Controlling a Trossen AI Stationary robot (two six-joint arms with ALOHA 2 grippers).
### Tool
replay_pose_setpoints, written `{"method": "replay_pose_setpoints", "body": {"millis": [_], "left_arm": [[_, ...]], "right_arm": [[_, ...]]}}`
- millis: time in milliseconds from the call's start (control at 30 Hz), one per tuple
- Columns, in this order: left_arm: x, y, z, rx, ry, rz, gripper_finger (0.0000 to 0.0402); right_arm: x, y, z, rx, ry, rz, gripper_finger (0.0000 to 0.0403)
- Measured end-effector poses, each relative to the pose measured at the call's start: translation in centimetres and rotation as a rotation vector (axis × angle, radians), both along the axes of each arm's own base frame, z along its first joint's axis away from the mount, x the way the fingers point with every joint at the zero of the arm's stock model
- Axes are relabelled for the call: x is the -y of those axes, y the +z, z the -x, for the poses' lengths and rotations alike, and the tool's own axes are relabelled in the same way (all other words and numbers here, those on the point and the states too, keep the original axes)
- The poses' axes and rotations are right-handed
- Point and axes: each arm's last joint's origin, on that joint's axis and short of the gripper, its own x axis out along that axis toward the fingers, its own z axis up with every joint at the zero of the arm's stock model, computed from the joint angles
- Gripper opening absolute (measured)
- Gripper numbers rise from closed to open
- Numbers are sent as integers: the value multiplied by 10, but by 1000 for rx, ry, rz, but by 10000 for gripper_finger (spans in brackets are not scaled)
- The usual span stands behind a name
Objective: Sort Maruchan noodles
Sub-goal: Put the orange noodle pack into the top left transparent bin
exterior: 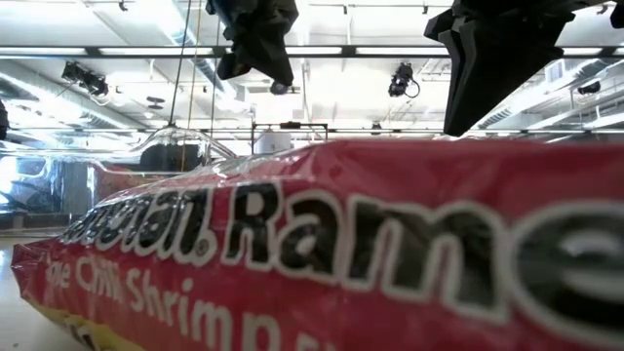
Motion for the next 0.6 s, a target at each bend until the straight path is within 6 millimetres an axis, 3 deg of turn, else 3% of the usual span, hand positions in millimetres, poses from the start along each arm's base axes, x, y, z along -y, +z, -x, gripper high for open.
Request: {"method": "replay_pose_setpoints", "body": {"millis": [133, 233, 433, 600], "left_arm": [[13, 0, -1, -8, -80, -39, 46], [37, 0, 0, -13, -169, -106, 65], [109, -3, 7, -14, -414, -364, 101], [168, -17, 14, -8, -635, -486, 129]], "right_arm": [[0, 0, 0, 2, 0, -1, 14], [0, 0, 0, 1, 0, -1, 14], [0, 0, 0, -3, 1, 1, 14], [1, 0, 5, -51, 11, 18, 14]]}}
